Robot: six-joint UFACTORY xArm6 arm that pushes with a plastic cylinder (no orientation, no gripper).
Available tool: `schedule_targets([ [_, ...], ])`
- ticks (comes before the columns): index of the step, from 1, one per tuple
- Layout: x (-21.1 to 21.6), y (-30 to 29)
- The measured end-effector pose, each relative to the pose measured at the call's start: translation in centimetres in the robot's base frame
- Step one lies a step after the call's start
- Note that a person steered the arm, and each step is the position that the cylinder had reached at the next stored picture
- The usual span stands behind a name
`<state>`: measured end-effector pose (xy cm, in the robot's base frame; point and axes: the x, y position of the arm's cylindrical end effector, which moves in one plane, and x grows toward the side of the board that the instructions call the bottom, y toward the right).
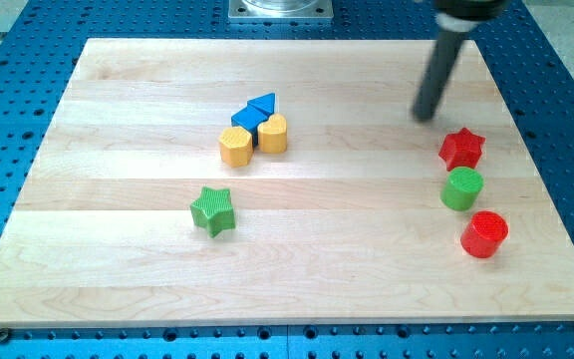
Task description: Put the green star below the red circle
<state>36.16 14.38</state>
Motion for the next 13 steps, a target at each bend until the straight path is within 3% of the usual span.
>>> schedule_targets([
  [1, 8.1, -8.1],
  [2, 14.2, -10.7],
  [3, 21.7, -17.8],
  [4, 22.2, -25.8],
  [5, 19.4, -29.9],
  [7, 13.0, -26.1],
  [8, 12.8, -23.8],
  [9, 15.7, -24.6],
  [10, 13.7, -16.3],
  [11, 12.7, -14.0],
  [12, 13.2, -20.2],
  [13, 14.8, -11.3],
])
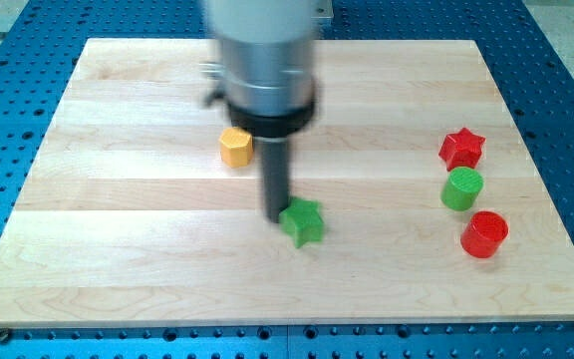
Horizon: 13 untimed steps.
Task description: Put the green star below the red circle
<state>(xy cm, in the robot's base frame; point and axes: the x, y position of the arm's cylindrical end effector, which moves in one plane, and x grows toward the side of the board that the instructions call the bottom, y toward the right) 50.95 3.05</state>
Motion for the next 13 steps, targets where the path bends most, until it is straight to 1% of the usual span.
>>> schedule_targets([
  [1, 1.8, 7.3],
  [2, -1.1, 0.0],
  [3, 2.5, -3.1],
  [4, 3.5, 7.9],
  [5, 3.3, 10.1],
  [6, 3.9, 4.7],
  [7, 5.3, 11.1],
  [8, 5.3, 9.8],
  [9, 9.7, 7.6],
  [10, 9.6, 11.7],
  [13, 9.1, 12.9],
])
